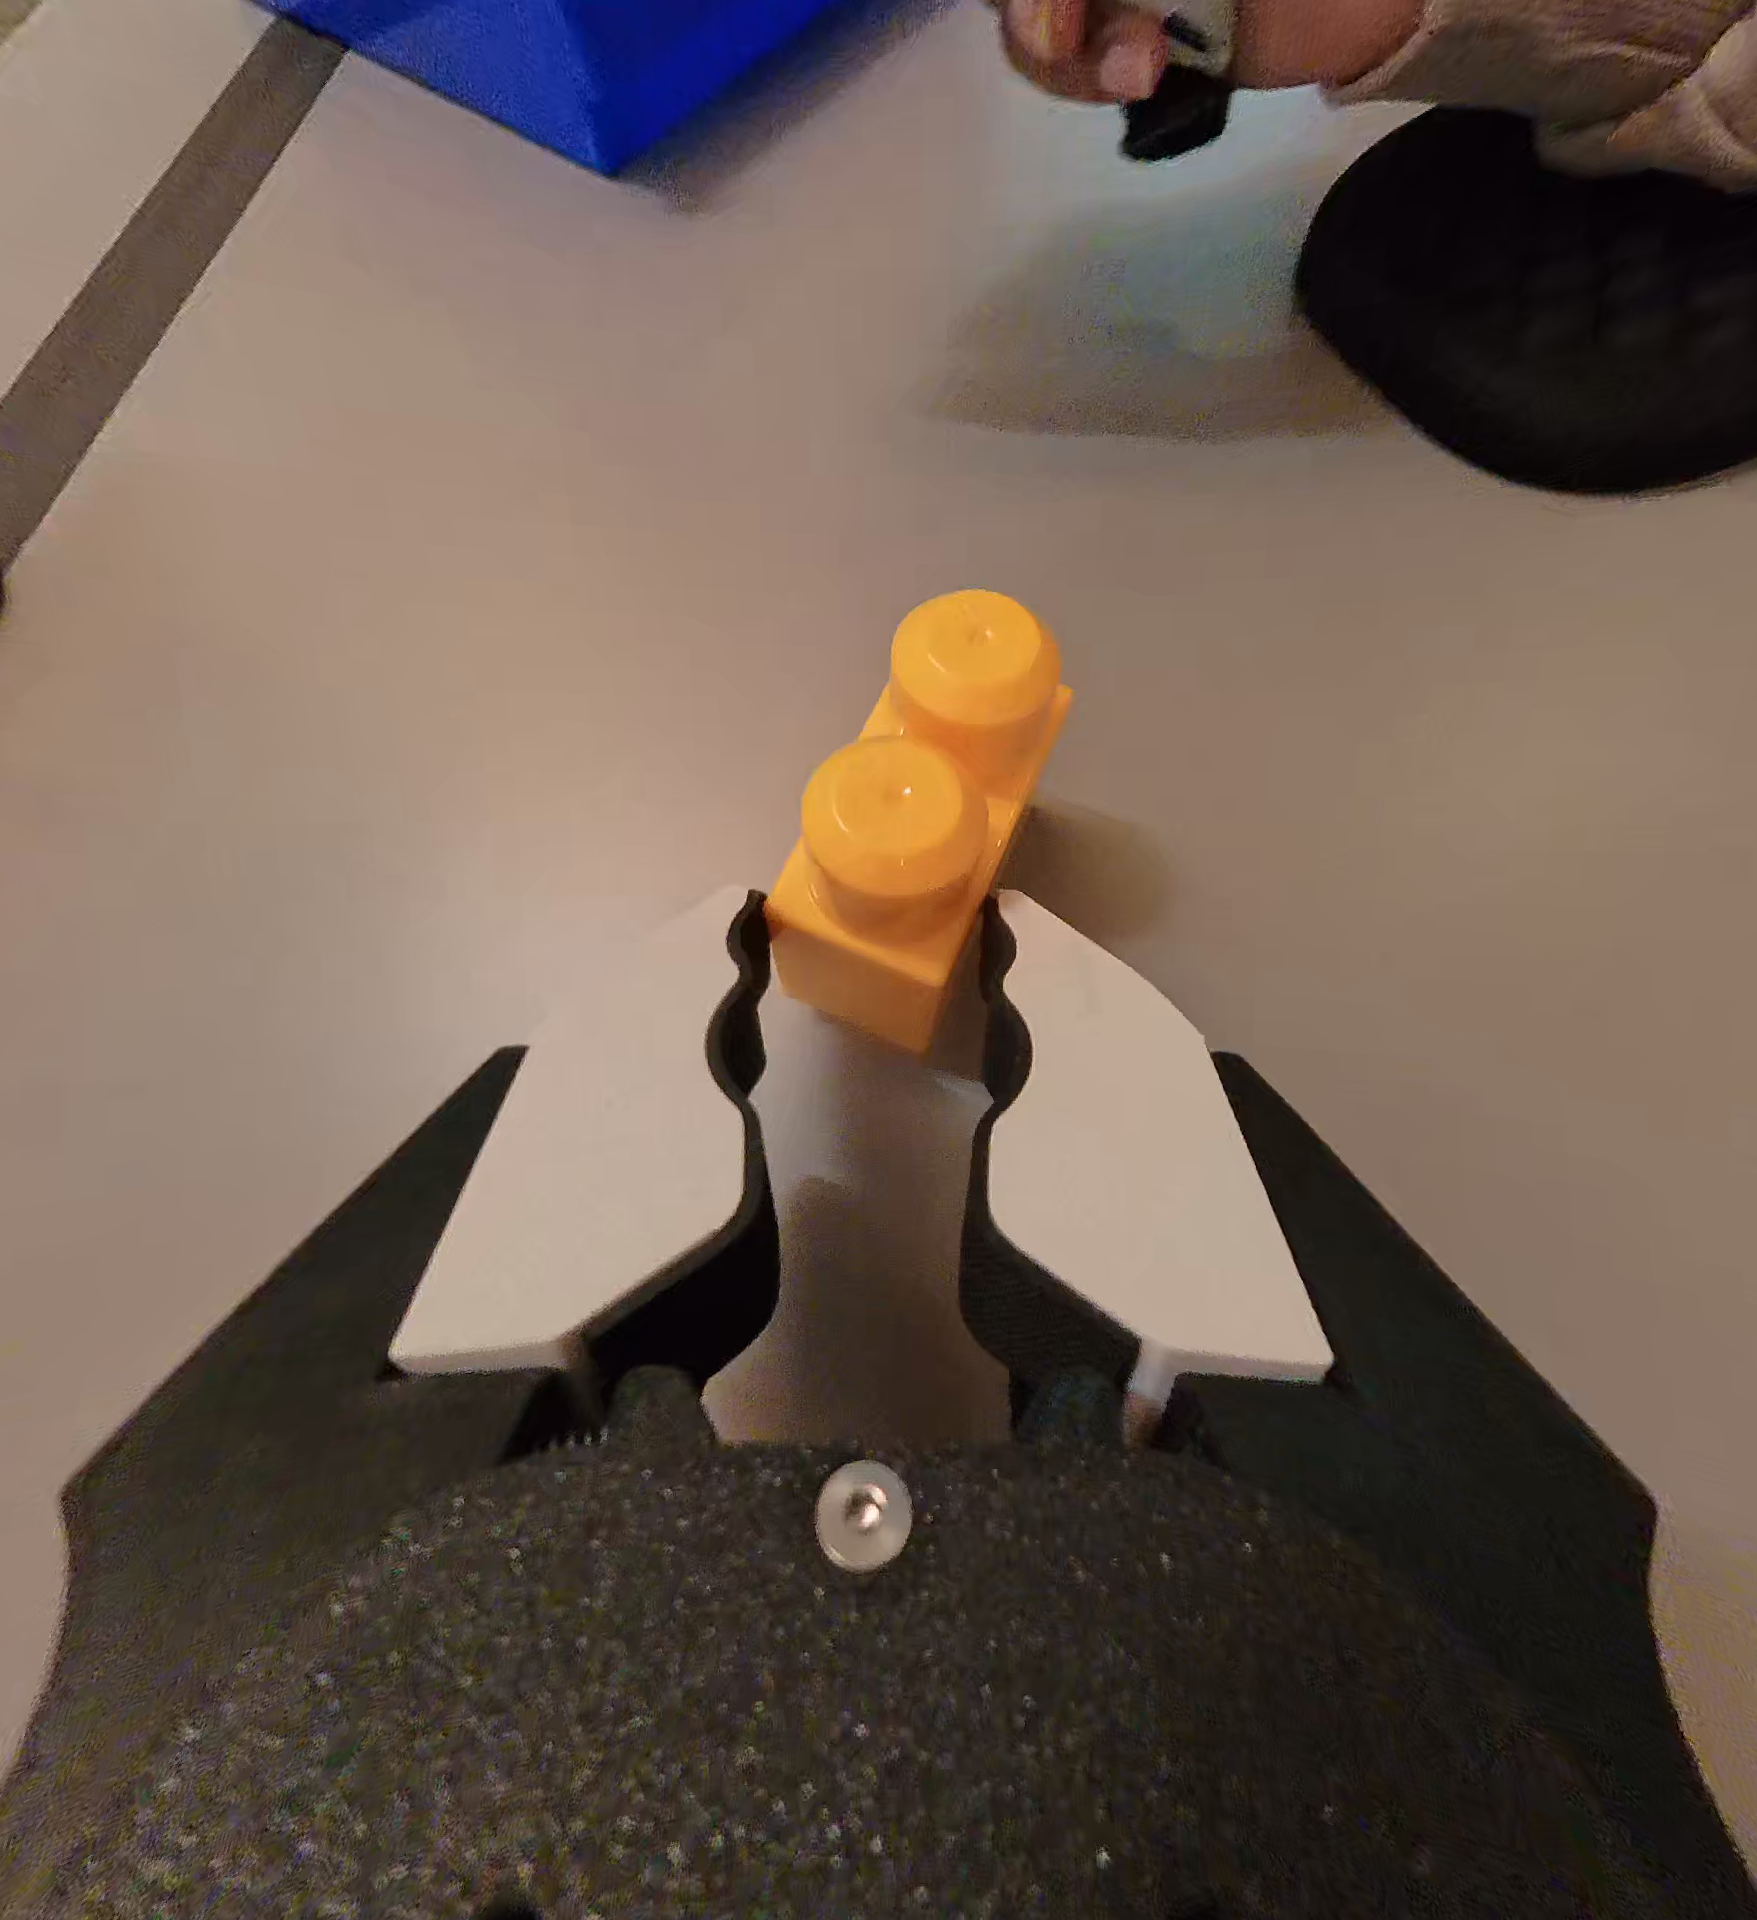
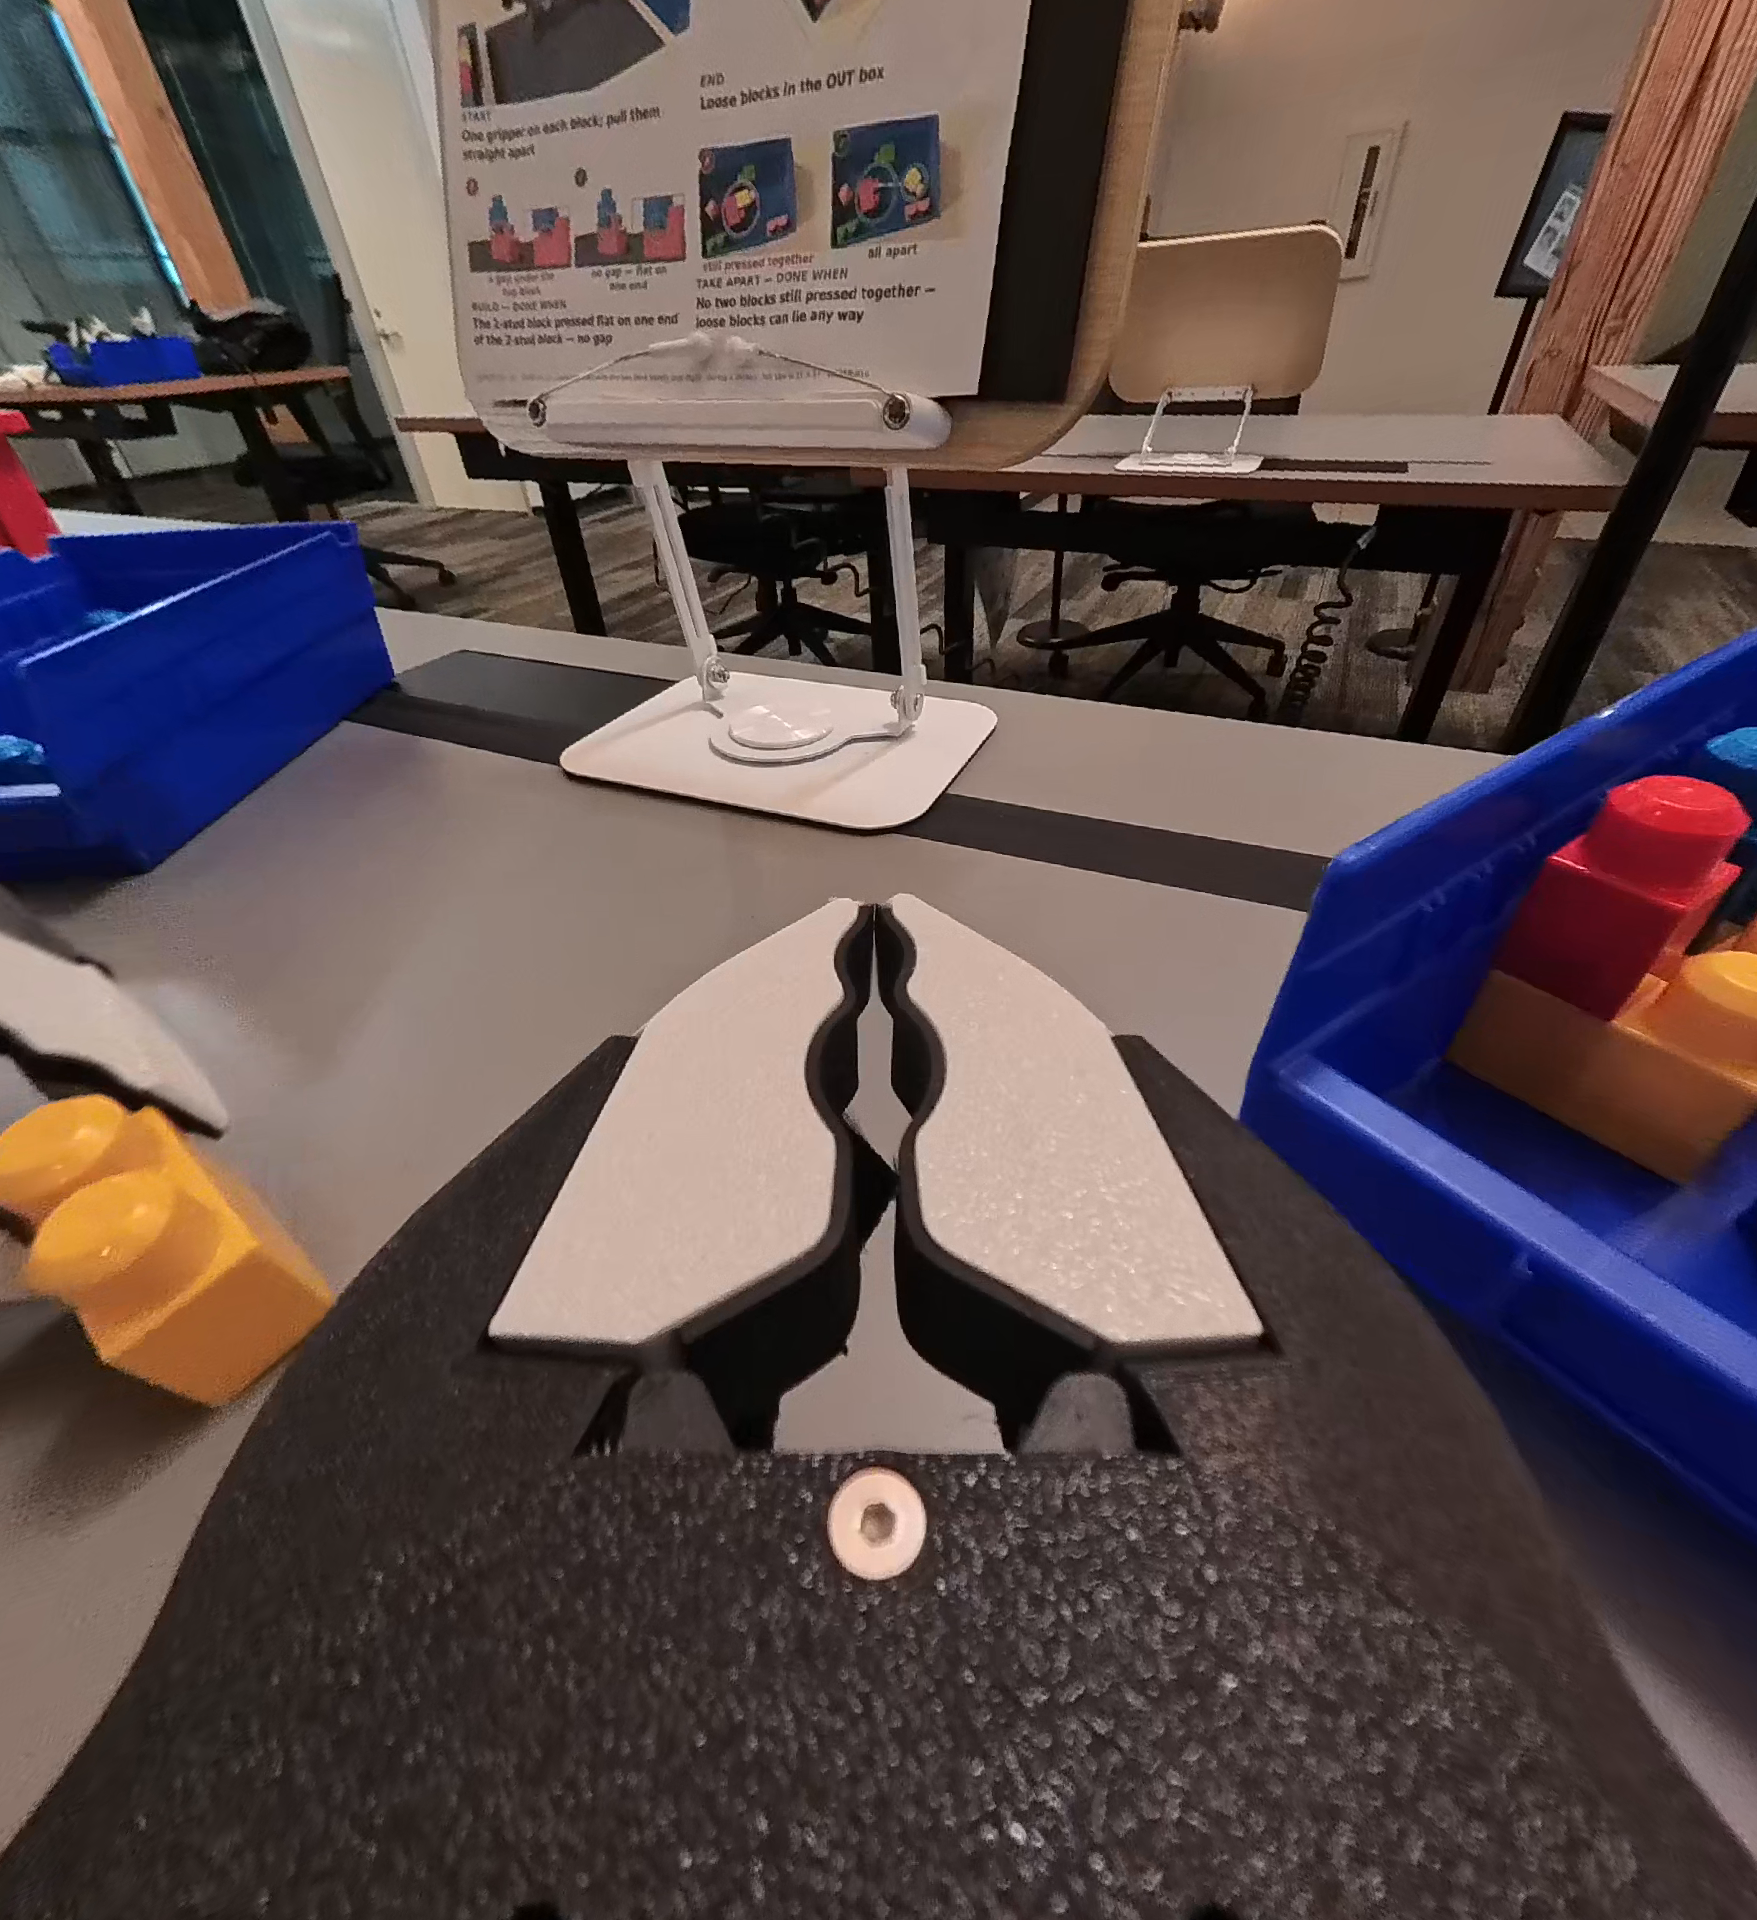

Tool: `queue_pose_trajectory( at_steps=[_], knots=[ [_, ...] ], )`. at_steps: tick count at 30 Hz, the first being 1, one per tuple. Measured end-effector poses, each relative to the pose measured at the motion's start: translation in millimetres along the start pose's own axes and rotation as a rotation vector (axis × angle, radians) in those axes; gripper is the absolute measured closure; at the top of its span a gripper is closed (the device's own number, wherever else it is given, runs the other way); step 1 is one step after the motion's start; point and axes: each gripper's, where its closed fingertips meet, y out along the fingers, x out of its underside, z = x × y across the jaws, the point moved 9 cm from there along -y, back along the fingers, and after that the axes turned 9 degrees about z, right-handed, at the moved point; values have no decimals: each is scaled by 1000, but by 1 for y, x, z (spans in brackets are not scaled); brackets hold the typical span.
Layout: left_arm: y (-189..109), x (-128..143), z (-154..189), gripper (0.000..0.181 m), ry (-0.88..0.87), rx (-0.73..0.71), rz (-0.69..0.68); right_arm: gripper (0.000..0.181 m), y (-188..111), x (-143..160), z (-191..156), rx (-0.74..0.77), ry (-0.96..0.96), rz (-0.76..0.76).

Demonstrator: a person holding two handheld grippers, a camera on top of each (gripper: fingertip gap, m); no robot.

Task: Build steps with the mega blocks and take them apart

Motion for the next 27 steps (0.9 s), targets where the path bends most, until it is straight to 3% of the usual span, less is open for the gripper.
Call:
queue_pose_trajectory(
  at_steps=[3, 7, 10, 13, 17, 20, 22, 27],
  knots=[
    [3, 2, 20, 143, -58, 2, 9, 181, 1, 0, -2, -10, -3, -2],
    [2, 5, 21, 143, -139, -8, 10, 181, 1, 2, -4, -20, -3, -11],
    [-7, 2, 20, 121, -170, 12, 73, 181, 1, 1, -4, -18, -8, -6],
    [-42, -7, 4, 126, -200, -99, 224, 181, 0, 0, -3, -13, -4, 1],
    [-120, -13, -38, 131, -211, -436, 373, 181, 0, -1, -3, -10, -2, 7],
    [-179, 0, -70, 128, -231, -638, 302, 181, 1, 1, -5, -19, -8, 1],
    [-211, 14, -89, 130, -277, -695, 204, 181, 1, 1, -6, -26, -11, -2],
    [-241, 60, -124, 128, -429, -689, -136, 180, 1, 0, -7, -35, -12, -1]
  ],
)
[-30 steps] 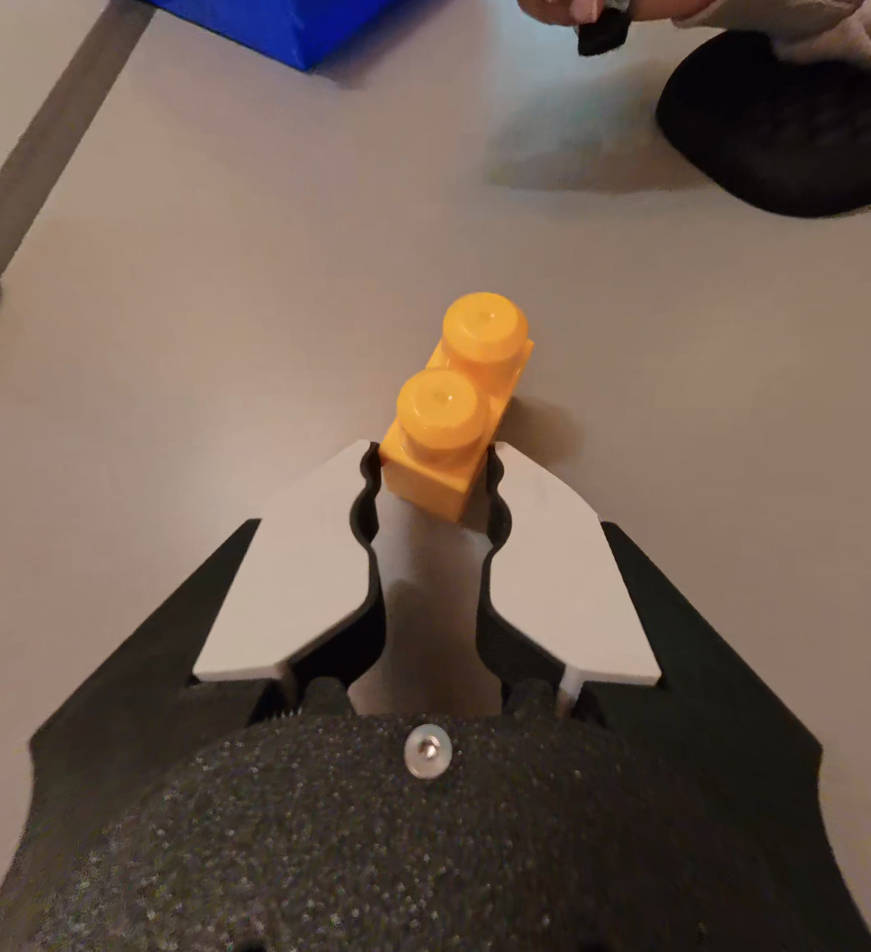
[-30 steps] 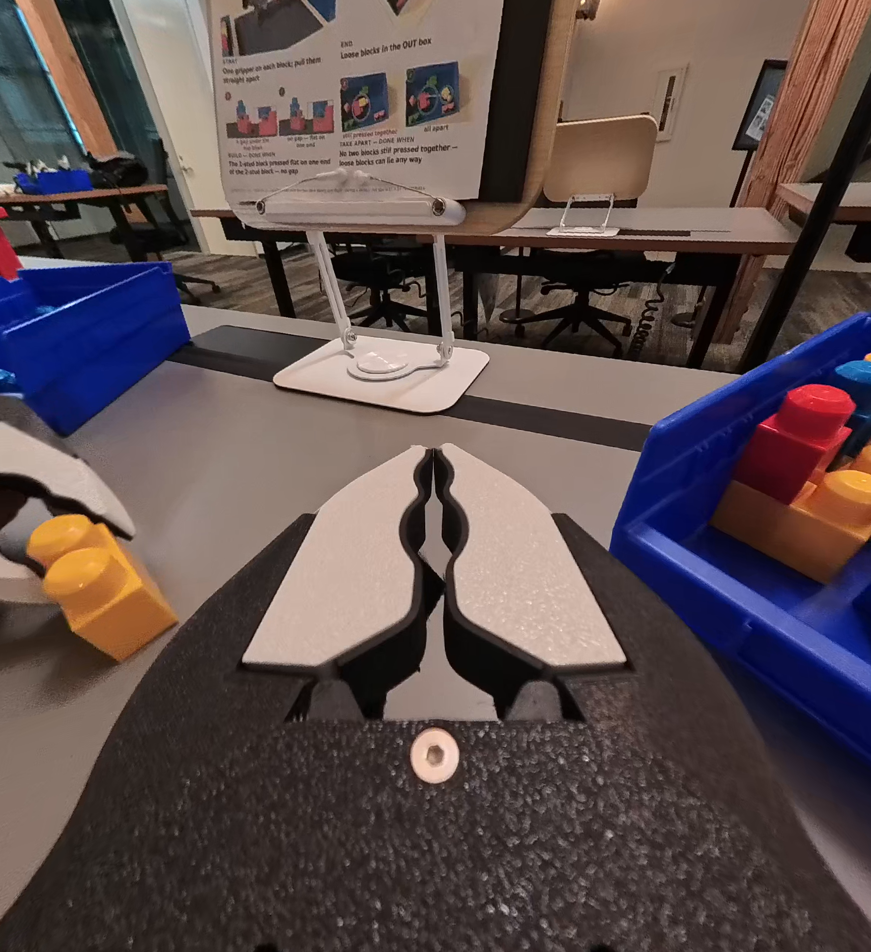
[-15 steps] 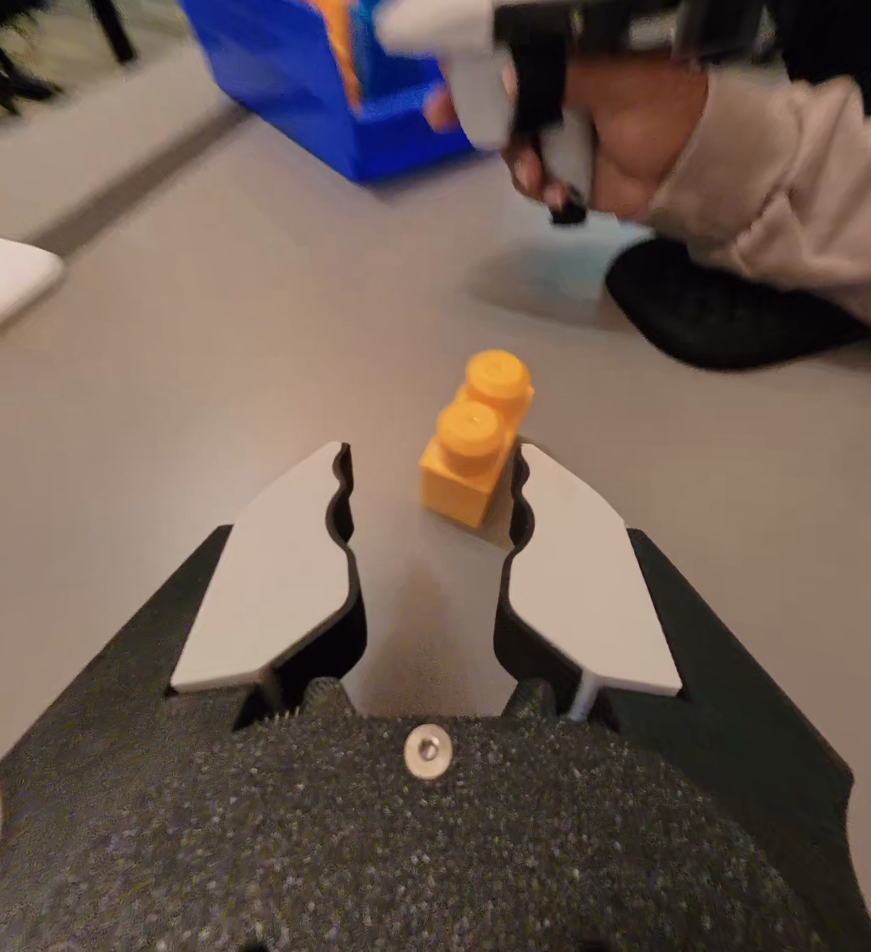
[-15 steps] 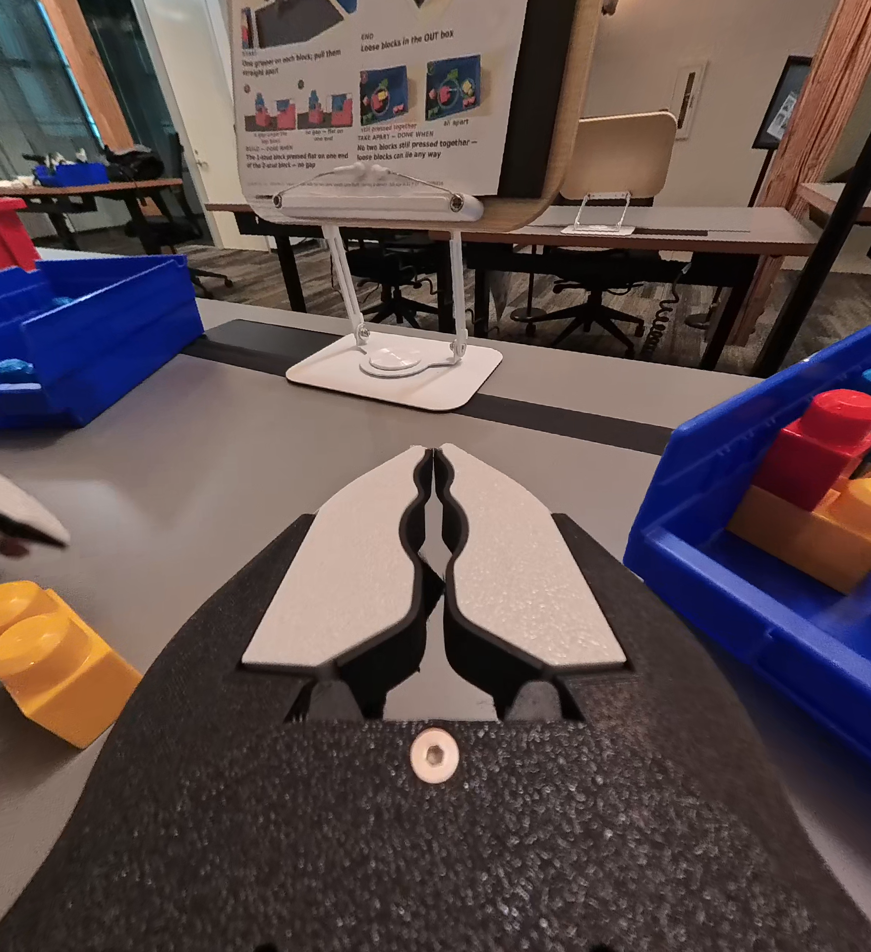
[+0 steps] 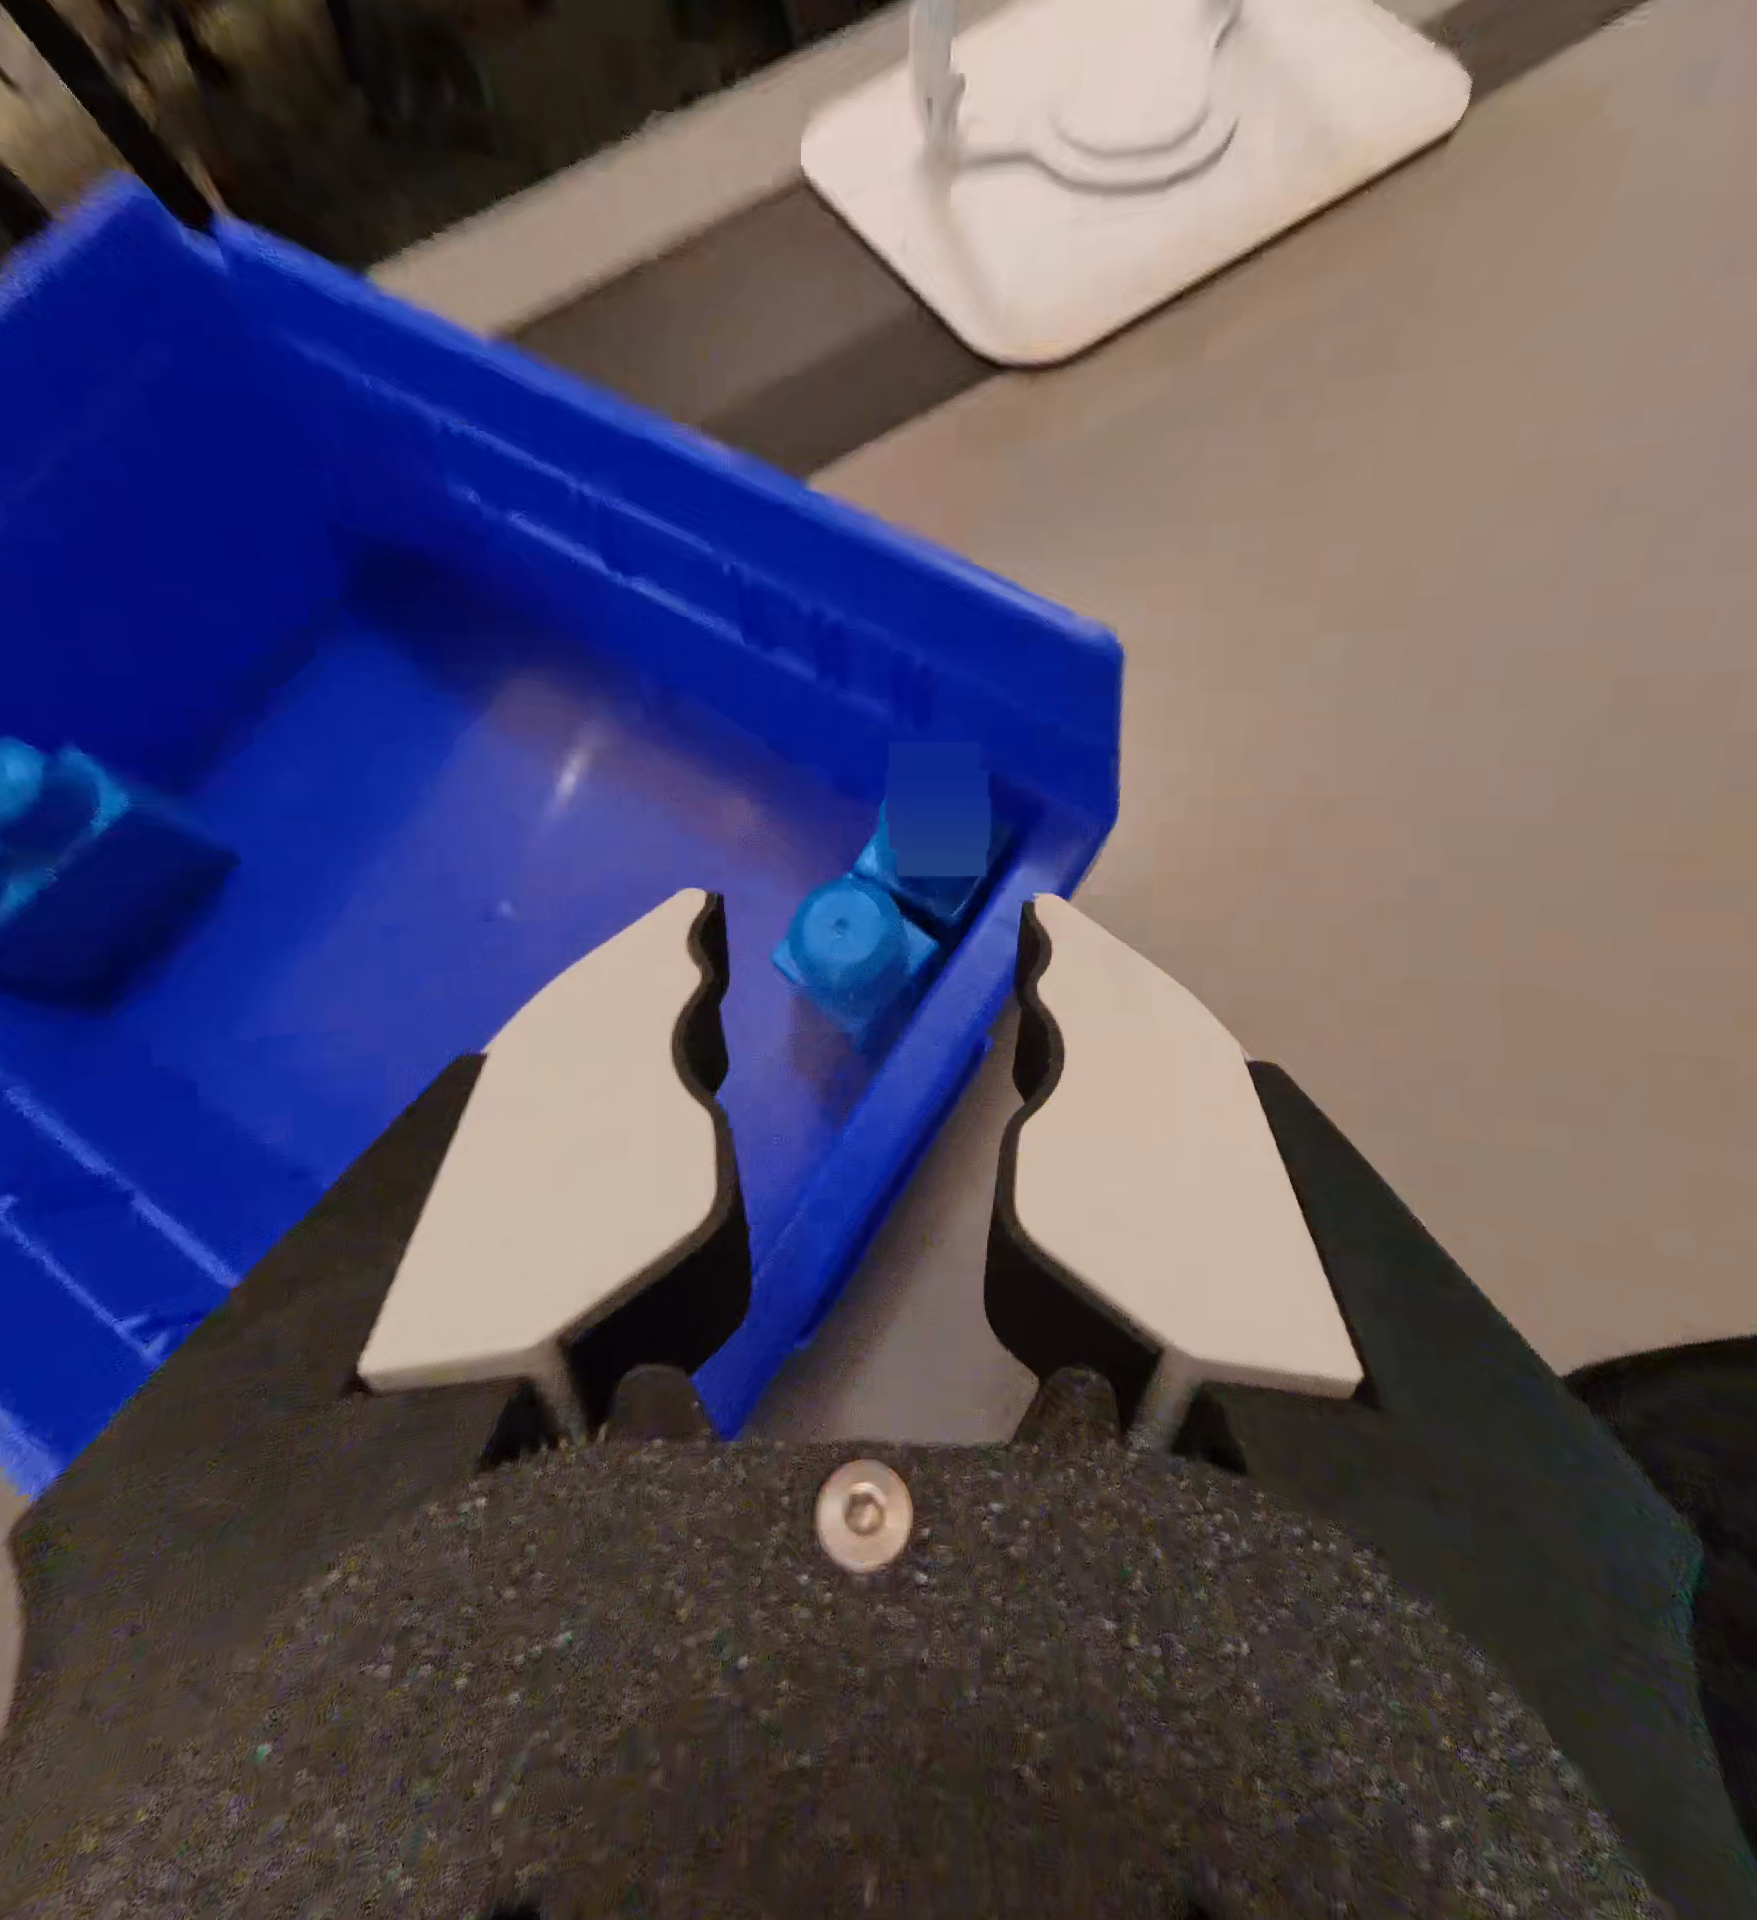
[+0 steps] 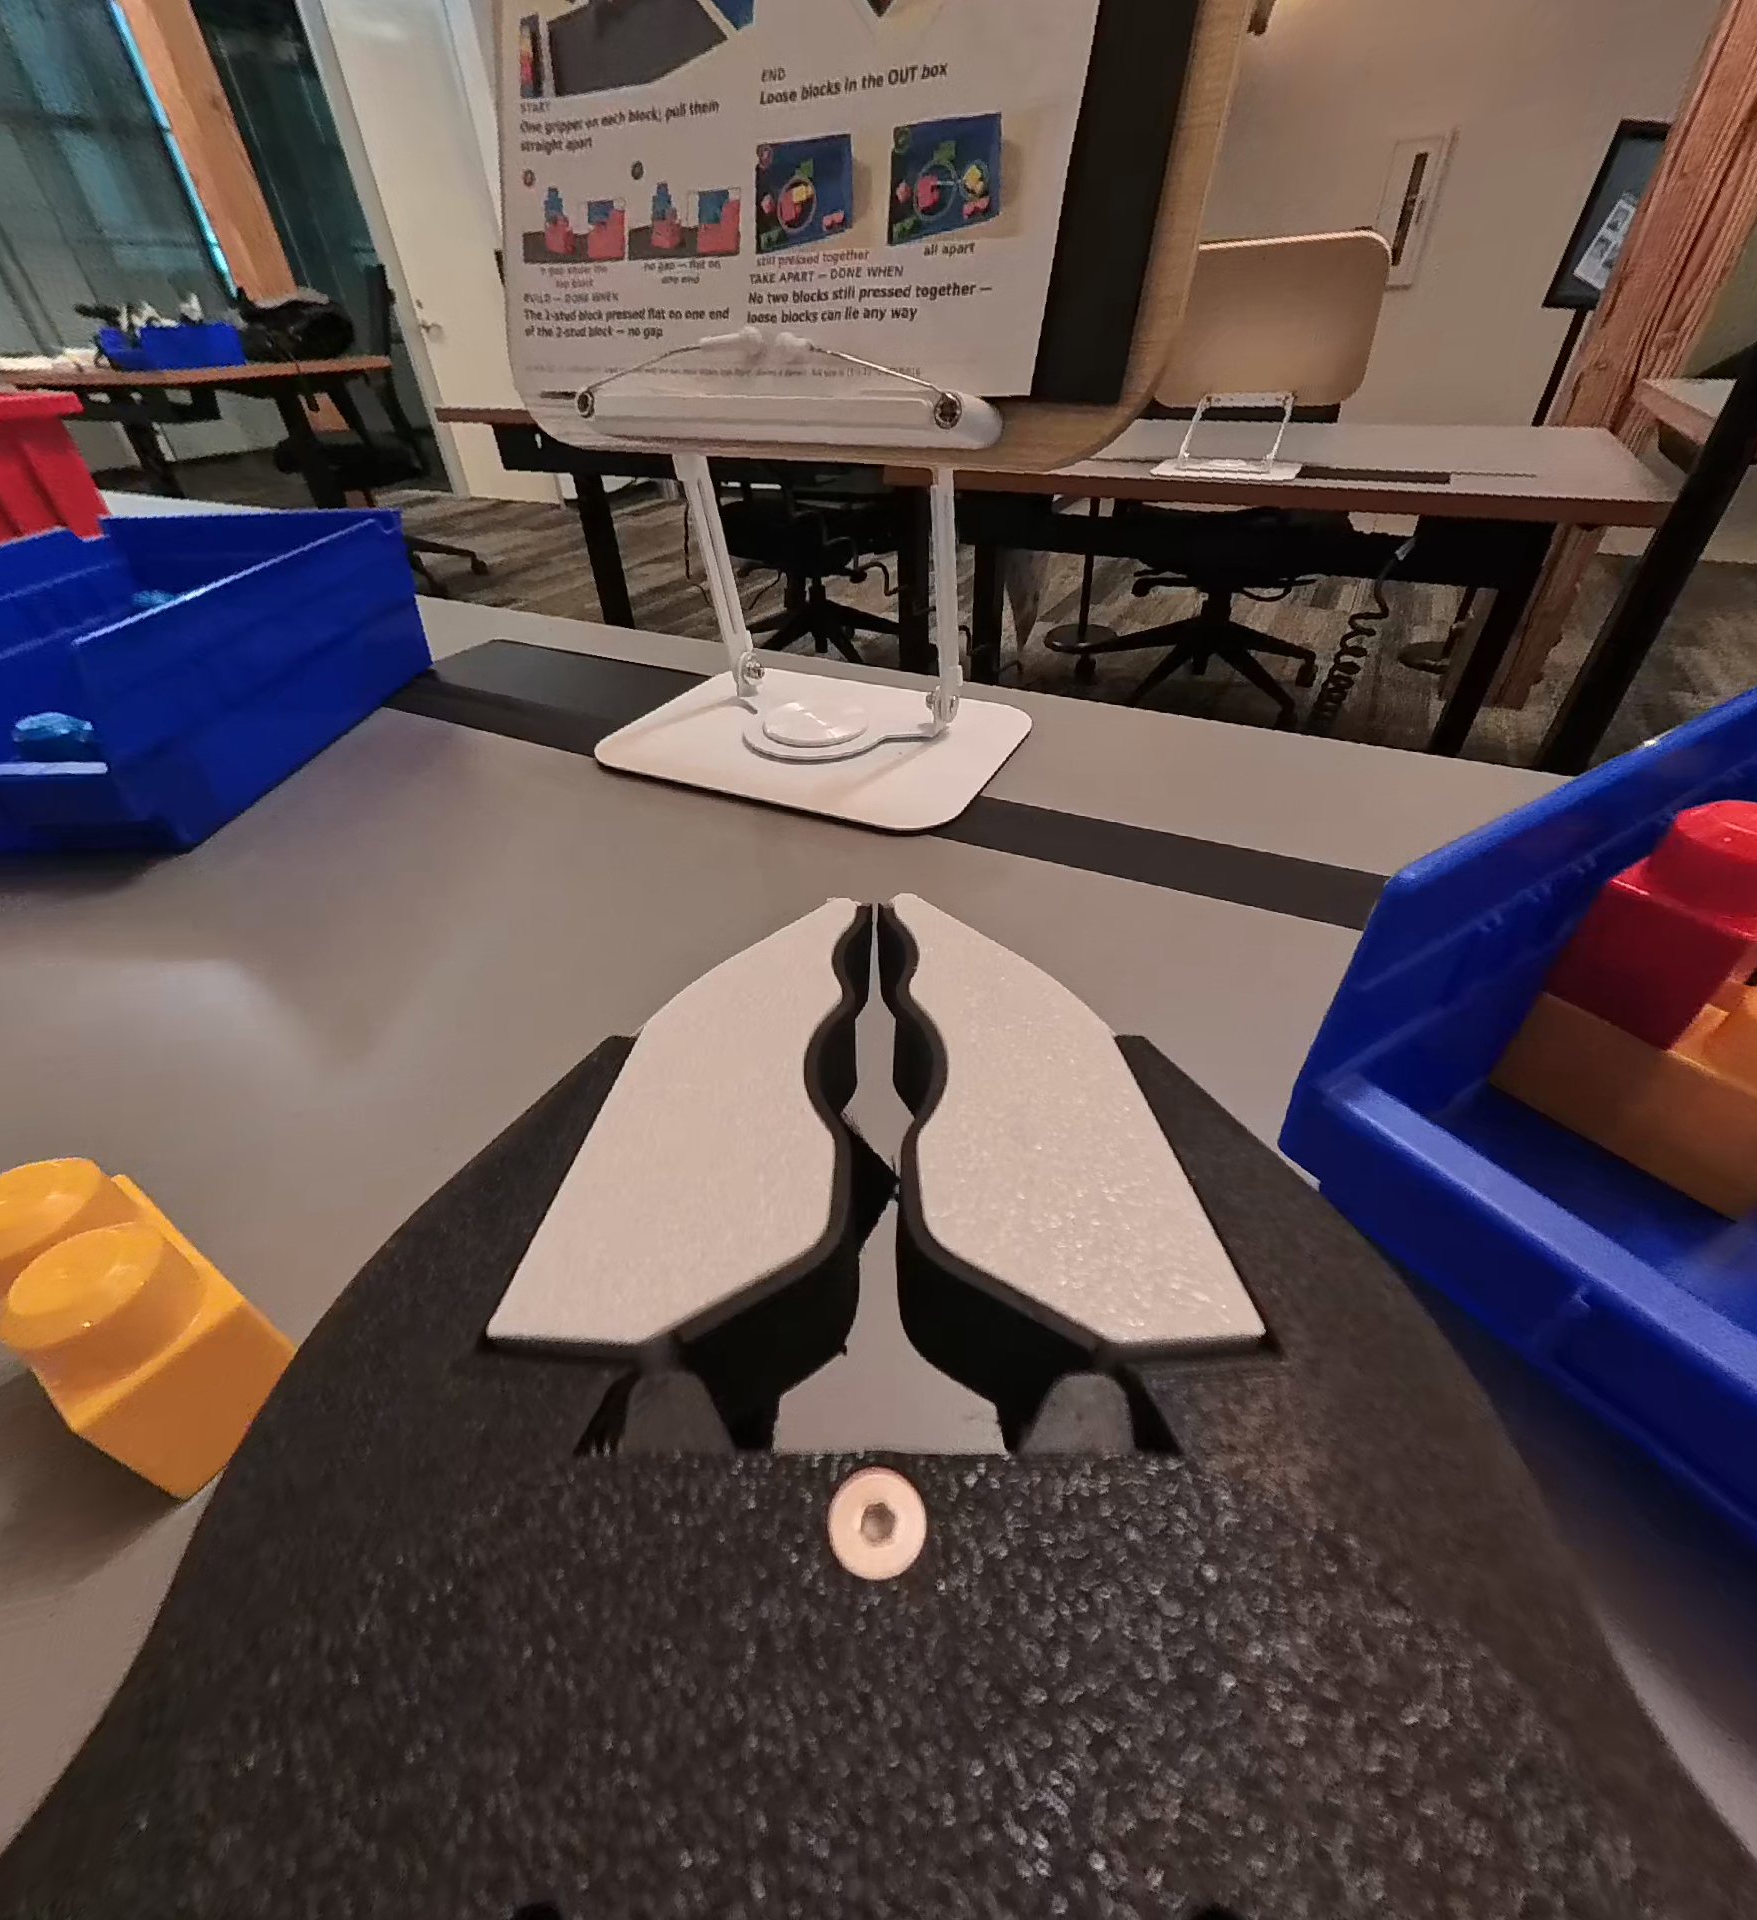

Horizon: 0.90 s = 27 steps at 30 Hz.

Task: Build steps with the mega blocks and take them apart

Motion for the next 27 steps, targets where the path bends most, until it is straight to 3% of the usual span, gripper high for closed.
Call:
queue_pose_trajectory(
  at_steps=[3, 8, 11, 15, 18, 23, 27],
  knots=[
    [15, 9, -7, 129, -83, 40, -96, 180, 0, 0, 0, 1, -6, 0],
    [36, 22, -13, 132, -122, -10, -204, 180, -1, 0, 2, 9, -6, 0],
    [43, 26, -13, 152, -132, 12, -195, 180, -1, 0, 2, 8, -1, -1],
    [36, 21, -14, 152, -94, -64, -156, 180, -1, 1, 1, 3, -1, -3],
    [14, 0, -9, 152, -70, -129, -64, 180, -1, 0, 2, 3, 1, -1],
    [-15, -47, 48, 152, -13, 21, 104, 180, 1, 2, -1, -17, -6, -11],
    [2, -52, 117, 152, 59, 210, 81, 180, 0, 1, -5, -38, -33, -11]
  ],
)
